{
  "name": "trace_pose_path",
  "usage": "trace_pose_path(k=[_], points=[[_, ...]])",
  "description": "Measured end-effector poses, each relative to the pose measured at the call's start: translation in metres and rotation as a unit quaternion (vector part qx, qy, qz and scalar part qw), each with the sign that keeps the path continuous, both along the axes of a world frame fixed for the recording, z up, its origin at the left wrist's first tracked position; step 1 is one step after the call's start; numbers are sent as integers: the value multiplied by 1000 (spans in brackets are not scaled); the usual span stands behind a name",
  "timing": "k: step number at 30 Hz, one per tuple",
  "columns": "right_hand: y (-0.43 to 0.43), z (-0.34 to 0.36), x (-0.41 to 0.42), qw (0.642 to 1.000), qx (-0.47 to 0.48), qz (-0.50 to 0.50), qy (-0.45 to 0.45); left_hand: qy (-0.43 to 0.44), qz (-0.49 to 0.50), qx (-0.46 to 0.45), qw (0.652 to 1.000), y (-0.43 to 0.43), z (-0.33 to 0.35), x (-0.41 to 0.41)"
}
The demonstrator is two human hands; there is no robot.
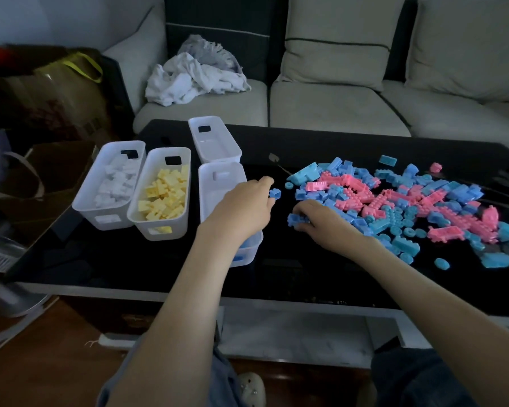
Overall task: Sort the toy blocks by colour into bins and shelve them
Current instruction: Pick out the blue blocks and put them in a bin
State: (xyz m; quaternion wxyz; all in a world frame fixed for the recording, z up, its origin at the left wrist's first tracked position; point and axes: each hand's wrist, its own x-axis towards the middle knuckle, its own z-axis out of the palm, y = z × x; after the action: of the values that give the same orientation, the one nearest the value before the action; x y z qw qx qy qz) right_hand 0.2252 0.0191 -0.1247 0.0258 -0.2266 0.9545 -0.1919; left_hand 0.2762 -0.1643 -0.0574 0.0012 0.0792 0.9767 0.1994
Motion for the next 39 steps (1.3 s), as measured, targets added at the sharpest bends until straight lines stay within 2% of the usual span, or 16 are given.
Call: trace_pose_path(k=[5,10,13,15,18,20,22,24,31,36,39], points=[[-8,23,7,992,-115,-32,47,8,26,15,1000,-6,1,2],[-52,50,32,979,-177,34,97,108,82,80,987,-15,15,4],[-68,45,41,982,-142,105,66,124,107,-2,986,-14,14,0],[-63,47,37,985,-128,105,52,100,105,-35,989,-10,11,-3],[-32,48,14,994,-97,3,46,58,63,1,996,-2,7,-7],[0,40,-2,996,7,-83,31,43,25,15,999,2,3,-8],[29,29,-7,981,133,-142,-21,35,-2,16,999,8,1,-8],[45,20,-7,971,169,-157,-58,36,-22,8,999,13,1,-9],[56,4,-5,992,77,-101,0,30,-39,43,998,42,2,-12],[63,4,-5,993,9,-116,7,49,-46,38,997,57,-5,-15],[68,7,-6,991,-33,-126,27,37,-35,71,996,61,-8,-18]])
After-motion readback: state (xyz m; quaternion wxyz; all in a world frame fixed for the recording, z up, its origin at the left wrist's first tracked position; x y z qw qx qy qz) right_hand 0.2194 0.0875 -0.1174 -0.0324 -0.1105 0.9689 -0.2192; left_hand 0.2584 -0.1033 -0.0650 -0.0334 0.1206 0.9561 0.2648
